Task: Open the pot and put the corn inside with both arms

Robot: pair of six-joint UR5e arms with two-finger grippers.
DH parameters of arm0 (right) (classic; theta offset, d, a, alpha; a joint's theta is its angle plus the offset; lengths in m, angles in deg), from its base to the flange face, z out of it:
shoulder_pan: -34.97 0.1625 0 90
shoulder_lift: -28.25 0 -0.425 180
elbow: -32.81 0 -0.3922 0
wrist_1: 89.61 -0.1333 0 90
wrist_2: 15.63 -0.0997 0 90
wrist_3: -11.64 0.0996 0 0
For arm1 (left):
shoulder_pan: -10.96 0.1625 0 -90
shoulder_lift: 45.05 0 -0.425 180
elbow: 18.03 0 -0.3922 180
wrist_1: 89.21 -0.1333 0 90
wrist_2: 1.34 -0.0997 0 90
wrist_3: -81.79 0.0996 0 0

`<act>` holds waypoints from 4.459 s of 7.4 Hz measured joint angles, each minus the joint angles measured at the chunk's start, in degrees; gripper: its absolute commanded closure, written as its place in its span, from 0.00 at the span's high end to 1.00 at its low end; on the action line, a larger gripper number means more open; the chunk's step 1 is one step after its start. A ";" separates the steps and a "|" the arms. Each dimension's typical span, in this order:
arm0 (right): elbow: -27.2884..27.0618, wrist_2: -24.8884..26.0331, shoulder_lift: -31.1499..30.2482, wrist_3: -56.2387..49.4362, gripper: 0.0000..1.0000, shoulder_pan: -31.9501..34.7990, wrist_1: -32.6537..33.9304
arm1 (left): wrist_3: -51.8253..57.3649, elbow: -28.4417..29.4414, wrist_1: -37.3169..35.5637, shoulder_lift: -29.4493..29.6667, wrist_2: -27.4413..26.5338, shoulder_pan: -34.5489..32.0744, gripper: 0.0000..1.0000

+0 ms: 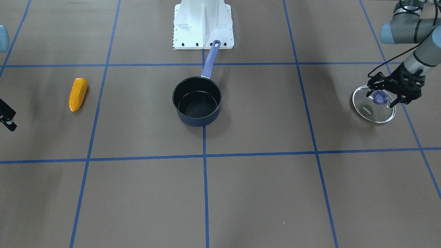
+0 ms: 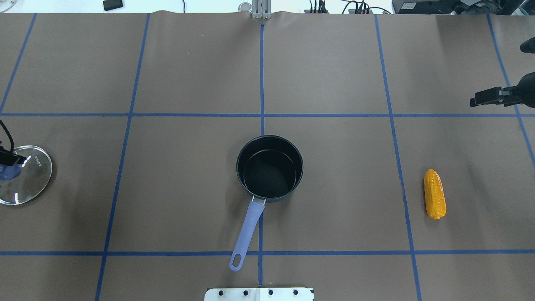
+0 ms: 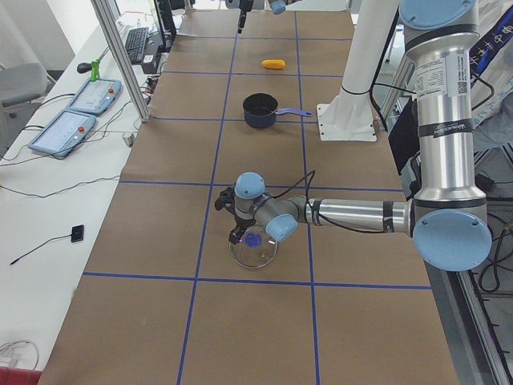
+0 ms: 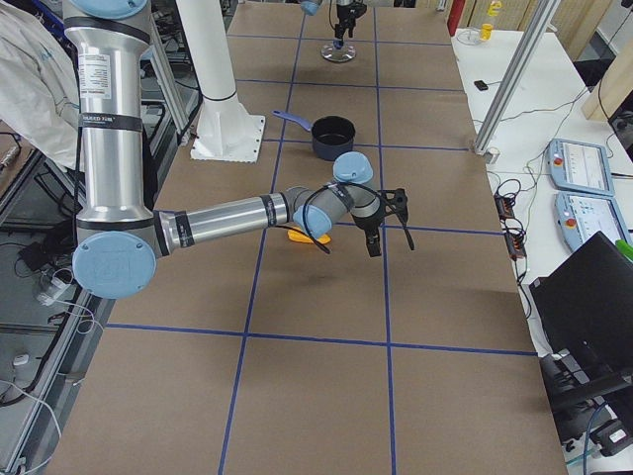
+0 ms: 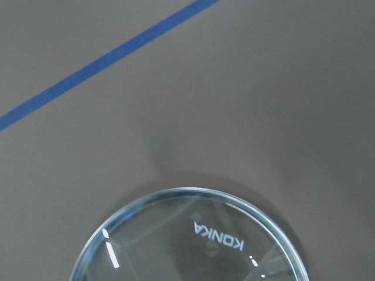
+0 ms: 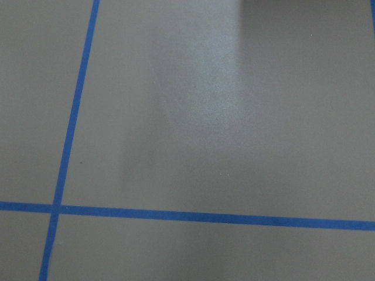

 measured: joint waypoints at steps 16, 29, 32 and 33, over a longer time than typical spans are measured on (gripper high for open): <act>-4.02 28.88 -13.51 27.99 0.09 -37.06 -14.16 | 29.24 0.11 -41.70 7.14 4.38 -29.59 0.98; -4.20 25.51 38.84 32.74 0.00 -34.76 37.59 | 19.96 -2.82 -39.88 1.09 10.70 -29.53 0.98; 3.65 31.17 45.67 36.04 1.00 -40.39 35.87 | 19.87 -2.59 -39.86 1.07 10.62 -29.50 0.98; 4.24 32.00 45.77 36.19 1.00 -40.88 35.15 | 19.87 -2.52 -39.86 1.07 10.63 -29.50 0.98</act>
